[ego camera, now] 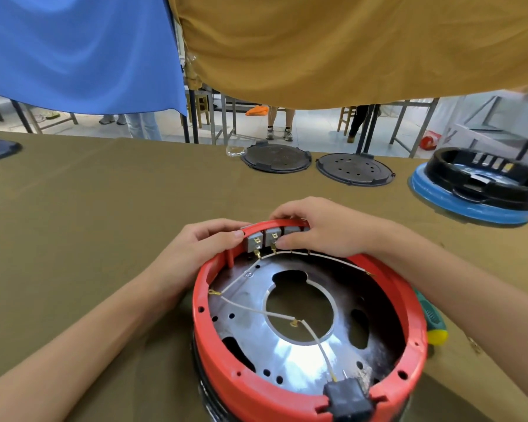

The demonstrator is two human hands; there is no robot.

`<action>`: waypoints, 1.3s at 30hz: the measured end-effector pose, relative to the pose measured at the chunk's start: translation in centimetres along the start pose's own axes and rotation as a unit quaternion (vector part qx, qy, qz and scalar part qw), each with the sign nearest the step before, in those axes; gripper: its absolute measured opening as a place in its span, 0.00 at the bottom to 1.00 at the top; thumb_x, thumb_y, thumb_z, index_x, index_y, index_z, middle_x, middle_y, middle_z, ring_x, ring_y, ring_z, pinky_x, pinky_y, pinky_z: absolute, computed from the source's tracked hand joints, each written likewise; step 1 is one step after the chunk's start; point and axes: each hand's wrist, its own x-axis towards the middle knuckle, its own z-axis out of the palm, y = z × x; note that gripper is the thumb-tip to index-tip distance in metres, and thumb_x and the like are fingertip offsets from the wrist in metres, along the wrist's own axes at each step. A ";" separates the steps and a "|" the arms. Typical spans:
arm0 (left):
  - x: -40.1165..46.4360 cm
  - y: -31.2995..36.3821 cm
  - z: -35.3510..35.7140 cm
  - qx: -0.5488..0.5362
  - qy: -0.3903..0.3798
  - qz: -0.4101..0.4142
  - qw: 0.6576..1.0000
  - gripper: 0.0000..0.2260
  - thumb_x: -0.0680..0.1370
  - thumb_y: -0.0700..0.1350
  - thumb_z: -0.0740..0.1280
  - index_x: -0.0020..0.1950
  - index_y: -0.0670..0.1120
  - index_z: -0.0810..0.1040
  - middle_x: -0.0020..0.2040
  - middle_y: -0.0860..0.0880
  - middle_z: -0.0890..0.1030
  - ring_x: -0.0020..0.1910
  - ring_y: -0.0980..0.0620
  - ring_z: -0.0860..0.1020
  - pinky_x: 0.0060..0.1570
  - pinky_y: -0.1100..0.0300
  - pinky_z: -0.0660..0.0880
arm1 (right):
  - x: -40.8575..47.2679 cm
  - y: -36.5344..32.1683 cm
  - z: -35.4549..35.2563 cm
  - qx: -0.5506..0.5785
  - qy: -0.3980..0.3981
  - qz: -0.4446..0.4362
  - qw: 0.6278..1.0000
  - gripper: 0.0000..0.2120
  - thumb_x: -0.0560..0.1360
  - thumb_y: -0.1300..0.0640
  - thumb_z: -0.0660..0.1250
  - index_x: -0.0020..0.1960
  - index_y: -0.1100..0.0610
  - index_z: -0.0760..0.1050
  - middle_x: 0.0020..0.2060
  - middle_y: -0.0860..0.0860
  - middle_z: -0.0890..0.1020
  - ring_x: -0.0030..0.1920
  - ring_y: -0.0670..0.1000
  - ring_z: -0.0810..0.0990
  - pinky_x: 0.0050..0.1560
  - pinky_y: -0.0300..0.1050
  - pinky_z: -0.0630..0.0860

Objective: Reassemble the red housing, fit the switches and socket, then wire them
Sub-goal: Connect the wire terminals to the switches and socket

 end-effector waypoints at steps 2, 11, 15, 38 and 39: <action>-0.1 0.2 0.0 0.000 -0.005 -0.002 1.000 0.11 0.76 0.44 0.67 0.56 0.45 0.84 0.53 0.41 0.85 0.49 0.46 0.84 0.49 0.58 0.81 | -0.3 0.1 -0.3 0.008 -0.010 0.005 1.000 0.14 0.77 0.49 0.69 0.62 0.48 0.77 0.50 0.40 0.80 0.47 0.38 0.78 0.47 0.32 0.71; 0.1 2.2 -0.5 0.140 -0.007 -0.026 0.990 0.12 0.71 0.51 0.73 0.55 0.54 0.85 0.49 0.49 0.86 0.47 0.50 0.85 0.47 0.61 0.80 | -4.1 2.1 -0.5 0.095 0.032 0.072 0.992 0.13 0.80 0.47 0.65 0.63 0.47 0.76 0.53 0.42 0.81 0.50 0.40 0.81 0.51 0.36 0.76; 0.2 1.6 0.0 0.143 0.022 -0.029 0.989 0.11 0.77 0.42 0.71 0.56 0.54 0.84 0.49 0.43 0.86 0.49 0.40 0.84 0.54 0.47 0.80 | -4.3 2.4 -0.1 0.151 0.028 0.094 0.984 0.12 0.80 0.46 0.65 0.61 0.48 0.76 0.52 0.44 0.83 0.50 0.42 0.82 0.51 0.39 0.76; 3.1 0.5 1.4 -0.078 0.012 -0.072 0.994 0.21 0.70 0.41 0.66 0.63 0.44 0.80 0.57 0.39 0.84 0.49 0.44 0.85 0.39 0.59 0.81 | -15.5 10.7 -2.0 -0.042 0.117 0.429 0.895 0.12 0.73 0.46 0.73 0.50 0.50 0.76 0.42 0.46 0.77 0.46 0.48 0.76 0.42 0.43 0.72; 3.1 0.3 1.3 -0.078 0.013 -0.071 0.994 0.21 0.70 0.41 0.66 0.63 0.44 0.80 0.57 0.40 0.84 0.49 0.45 0.85 0.39 0.59 0.81 | -15.5 10.7 -1.9 -0.038 0.123 0.432 0.893 0.11 0.73 0.47 0.74 0.50 0.50 0.75 0.42 0.46 0.76 0.45 0.48 0.77 0.41 0.43 0.72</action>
